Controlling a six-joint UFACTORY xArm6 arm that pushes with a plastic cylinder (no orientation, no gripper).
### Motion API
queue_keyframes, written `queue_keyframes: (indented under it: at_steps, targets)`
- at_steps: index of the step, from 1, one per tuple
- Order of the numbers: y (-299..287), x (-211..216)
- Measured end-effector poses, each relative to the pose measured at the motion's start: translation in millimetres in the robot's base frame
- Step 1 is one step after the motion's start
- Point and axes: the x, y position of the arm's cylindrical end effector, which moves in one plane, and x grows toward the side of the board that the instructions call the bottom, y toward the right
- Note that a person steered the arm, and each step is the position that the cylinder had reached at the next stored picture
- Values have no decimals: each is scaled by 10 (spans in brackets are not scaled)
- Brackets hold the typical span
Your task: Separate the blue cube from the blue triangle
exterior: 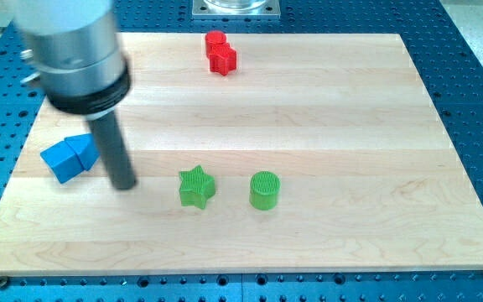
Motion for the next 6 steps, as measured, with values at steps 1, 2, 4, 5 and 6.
queue_keyframes:
  at_steps: [1,2,4,5,6]
  targets:
    - [-837,460]
    - [-892,-201]
    - [-815,-842]
    - [-554,-860]
    - [-397,-437]
